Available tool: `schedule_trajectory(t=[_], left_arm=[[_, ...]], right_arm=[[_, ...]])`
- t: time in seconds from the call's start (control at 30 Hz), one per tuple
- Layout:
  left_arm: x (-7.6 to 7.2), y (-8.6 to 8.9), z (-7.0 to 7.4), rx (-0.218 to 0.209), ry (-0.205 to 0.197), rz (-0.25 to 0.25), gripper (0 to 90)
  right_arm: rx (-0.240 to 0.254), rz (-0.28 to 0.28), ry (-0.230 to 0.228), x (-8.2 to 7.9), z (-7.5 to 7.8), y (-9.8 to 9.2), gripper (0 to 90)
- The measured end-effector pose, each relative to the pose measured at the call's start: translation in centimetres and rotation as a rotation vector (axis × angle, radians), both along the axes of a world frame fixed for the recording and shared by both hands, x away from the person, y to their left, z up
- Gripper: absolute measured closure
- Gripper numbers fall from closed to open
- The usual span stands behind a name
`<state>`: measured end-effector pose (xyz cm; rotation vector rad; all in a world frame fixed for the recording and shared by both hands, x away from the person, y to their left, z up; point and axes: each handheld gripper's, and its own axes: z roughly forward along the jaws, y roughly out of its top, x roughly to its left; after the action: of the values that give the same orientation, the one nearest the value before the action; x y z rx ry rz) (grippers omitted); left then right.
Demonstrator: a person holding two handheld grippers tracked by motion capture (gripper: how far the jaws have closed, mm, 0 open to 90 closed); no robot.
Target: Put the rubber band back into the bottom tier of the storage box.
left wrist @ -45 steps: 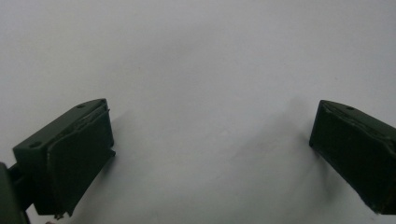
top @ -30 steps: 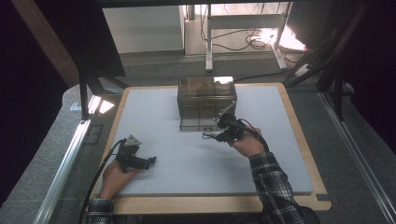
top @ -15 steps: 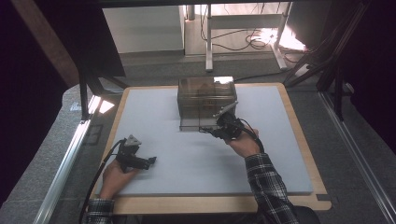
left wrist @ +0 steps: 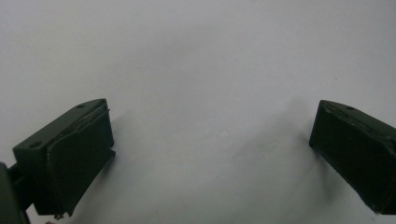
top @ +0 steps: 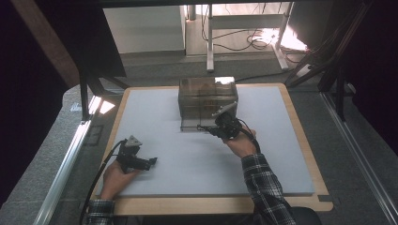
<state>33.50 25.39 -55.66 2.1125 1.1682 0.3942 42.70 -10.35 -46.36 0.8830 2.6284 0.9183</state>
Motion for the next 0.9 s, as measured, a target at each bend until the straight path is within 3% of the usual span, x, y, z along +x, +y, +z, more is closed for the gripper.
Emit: schedule_trajectory(t=[0.9], left_arm=[[0.0, 0.0, 0.0, -0.001, 0.0, 0.0, 0.0]], right_arm=[[0.061, -0.039, -0.075, 2.0, -1.4, 3.2, 86.1]])
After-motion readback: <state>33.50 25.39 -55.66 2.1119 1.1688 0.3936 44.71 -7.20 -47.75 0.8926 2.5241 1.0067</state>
